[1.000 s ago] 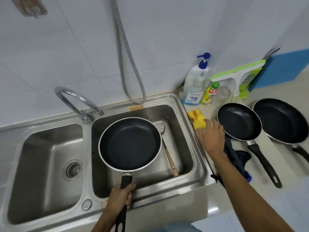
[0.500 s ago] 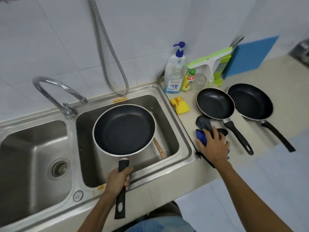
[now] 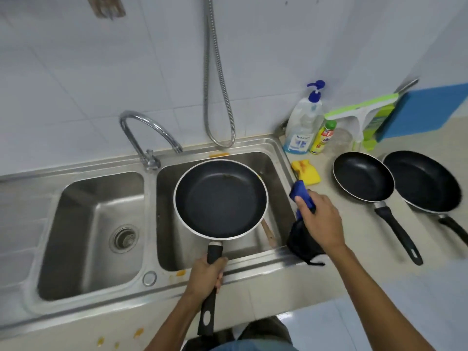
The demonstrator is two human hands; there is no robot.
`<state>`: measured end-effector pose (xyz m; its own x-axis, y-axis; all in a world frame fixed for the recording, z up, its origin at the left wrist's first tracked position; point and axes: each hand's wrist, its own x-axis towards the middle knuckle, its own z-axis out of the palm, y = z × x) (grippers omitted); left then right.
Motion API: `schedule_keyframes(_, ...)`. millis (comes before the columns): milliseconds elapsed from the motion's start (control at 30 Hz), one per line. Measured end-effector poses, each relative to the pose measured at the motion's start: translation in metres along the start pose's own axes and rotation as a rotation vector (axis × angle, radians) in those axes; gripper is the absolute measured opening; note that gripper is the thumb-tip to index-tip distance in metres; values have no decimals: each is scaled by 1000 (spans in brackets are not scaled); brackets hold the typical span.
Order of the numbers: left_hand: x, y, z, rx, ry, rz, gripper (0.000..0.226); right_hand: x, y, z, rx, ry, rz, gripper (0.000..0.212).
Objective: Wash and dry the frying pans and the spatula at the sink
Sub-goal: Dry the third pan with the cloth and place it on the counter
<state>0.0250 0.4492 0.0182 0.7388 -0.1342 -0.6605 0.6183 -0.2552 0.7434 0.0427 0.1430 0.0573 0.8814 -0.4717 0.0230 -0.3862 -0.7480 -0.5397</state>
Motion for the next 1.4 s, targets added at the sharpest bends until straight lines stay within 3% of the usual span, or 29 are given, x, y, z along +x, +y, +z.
schedule_keyframes(100,-4,5,-1,-4,17,6,27,0,-91,22,151,-144,-294,37)
schedule_keyframes(233,-7,13,0,-7,23,17,28,-9,-185,49,276,-193,-513,39)
schedule_keyframes(367,-11,14,-1,-39,42,19,26,1,-238,44,413,-174,-571,39)
schedule_keyframes(533,-18,7,-4,-49,28,9,23,18,-243,41,557,1,-534,32)
schedule_keyframes(633,-18,6,-4,-77,32,-13,22,17,-204,71,384,-93,-482,37)
schedule_keyframes(767,-15,6,-6,-78,31,-31,20,4,-130,111,-97,-631,-524,60)
schedule_keyframes(867,-17,4,-8,-26,4,-39,16,-1,-115,112,-302,-792,-609,53)
schedule_keyframes(933,-21,3,-7,-2,-13,-32,18,-2,-122,111,-285,-738,-740,47)
schedule_keyframes(1067,-22,11,-4,8,-19,29,19,20,-150,139,-337,-408,-881,44)
schedule_keyframes(1267,-23,14,-19,-63,-6,55,26,123,-156,117,-564,-319,-592,35)
schedule_keyframes(1400,-13,17,-25,-72,-20,92,32,84,-129,94,-754,-354,-533,40)
